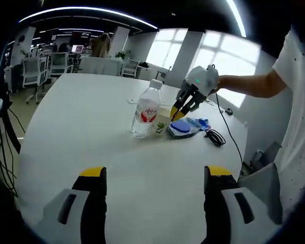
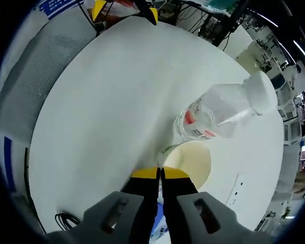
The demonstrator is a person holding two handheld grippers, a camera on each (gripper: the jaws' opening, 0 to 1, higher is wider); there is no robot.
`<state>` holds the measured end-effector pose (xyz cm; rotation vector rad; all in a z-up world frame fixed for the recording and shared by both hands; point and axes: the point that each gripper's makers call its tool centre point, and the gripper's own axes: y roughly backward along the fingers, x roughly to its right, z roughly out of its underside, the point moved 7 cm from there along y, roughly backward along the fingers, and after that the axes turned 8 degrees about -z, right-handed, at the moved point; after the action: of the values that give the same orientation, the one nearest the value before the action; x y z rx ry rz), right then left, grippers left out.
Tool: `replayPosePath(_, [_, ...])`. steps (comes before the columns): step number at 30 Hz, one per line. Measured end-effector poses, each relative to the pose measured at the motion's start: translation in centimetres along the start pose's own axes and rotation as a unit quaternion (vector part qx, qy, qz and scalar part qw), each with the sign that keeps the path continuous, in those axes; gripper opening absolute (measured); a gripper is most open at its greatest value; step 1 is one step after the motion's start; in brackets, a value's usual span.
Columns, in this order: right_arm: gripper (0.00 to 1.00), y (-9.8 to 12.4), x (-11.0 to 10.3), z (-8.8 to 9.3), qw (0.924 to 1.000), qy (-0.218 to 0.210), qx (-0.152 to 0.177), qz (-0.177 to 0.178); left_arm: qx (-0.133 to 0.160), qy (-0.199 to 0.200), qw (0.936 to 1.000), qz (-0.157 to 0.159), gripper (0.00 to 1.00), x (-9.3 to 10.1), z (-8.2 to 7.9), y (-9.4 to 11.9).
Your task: Arrange the tabletop items into an orderly group along one side of the table until the central work area is clear of visible clutter.
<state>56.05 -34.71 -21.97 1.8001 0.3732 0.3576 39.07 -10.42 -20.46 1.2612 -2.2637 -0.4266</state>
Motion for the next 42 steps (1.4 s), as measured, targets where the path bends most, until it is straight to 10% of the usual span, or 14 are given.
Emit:
replayPosePath(25, [0.17, 0.1, -0.3, 0.3, 0.9999, -0.009, 0.002, 0.009, -0.001, -0.004, 1.0, 0.003, 0.8, 0.3, -0.1, -0.2])
replayPosePath(42, [0.36, 1.7, -2.0, 0.6, 0.9938, -0.089, 0.055, 0.037, -0.001, -0.025, 0.9996, 0.009, 0.8, 1.1, -1.2, 0.1])
